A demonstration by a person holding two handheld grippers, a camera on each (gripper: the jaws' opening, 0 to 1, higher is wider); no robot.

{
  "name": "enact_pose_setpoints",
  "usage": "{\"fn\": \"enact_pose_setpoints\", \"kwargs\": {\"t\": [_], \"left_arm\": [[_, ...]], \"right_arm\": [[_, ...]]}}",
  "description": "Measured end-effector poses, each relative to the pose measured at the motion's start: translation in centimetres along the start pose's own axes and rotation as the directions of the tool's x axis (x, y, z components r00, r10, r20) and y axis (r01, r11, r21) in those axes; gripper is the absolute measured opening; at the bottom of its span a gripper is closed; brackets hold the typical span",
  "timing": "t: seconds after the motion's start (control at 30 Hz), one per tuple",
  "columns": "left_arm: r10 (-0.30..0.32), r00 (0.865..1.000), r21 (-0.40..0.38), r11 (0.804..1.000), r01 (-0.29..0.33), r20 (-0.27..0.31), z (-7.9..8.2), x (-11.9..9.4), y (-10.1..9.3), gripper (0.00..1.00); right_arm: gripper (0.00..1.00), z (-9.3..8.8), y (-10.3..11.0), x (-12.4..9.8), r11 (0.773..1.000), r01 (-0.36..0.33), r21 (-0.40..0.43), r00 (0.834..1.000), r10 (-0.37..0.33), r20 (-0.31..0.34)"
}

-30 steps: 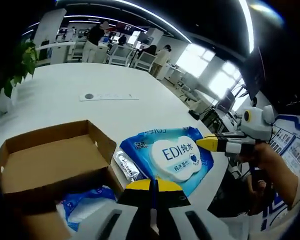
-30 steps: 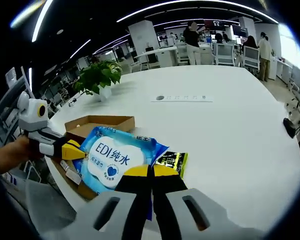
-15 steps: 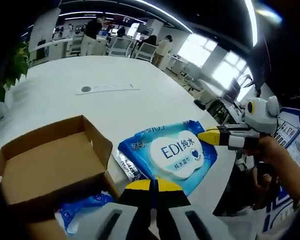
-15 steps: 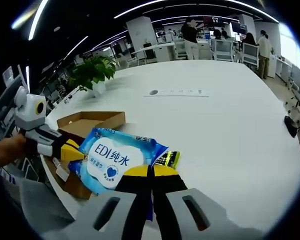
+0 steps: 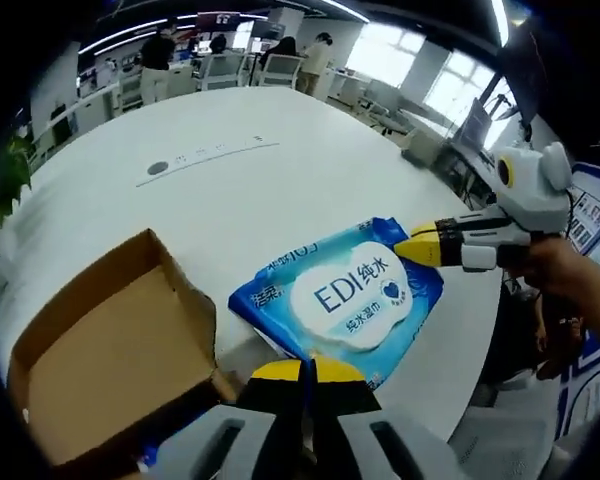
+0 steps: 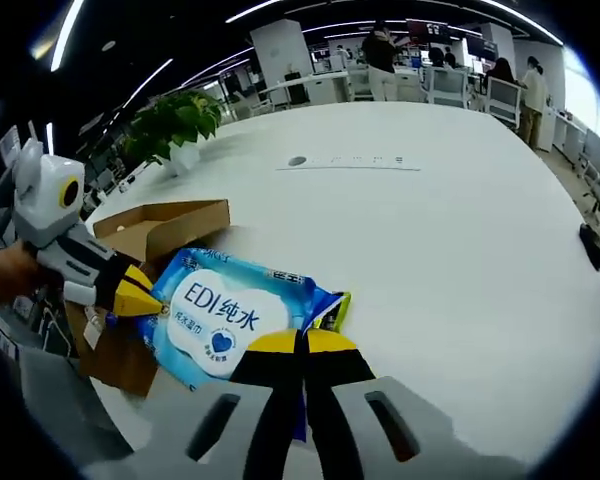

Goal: Operate the shoe box by opening the lid, removing the specified soft item, and placing it in the target area until the item is outside and the box remains undamaged.

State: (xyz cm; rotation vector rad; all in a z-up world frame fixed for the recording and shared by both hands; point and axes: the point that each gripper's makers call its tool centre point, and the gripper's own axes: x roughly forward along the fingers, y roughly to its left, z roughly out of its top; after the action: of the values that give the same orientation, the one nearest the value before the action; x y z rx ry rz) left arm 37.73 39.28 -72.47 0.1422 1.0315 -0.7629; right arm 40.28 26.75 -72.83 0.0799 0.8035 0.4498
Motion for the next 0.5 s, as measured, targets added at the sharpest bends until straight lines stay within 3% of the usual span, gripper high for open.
{"fn": "enact_pose_setpoints", "kwargs": {"t": [0.5], "left_arm": [[0.058, 0.992, 0.166, 0.985, -0.038, -0.114, -0.8, 2.4, 0.8, 0.00]], "right_arm": [[0.00, -0.4, -1.0, 1.7, 1.000, -0.008, 0.017, 1.000, 0.008, -0.001]]}}
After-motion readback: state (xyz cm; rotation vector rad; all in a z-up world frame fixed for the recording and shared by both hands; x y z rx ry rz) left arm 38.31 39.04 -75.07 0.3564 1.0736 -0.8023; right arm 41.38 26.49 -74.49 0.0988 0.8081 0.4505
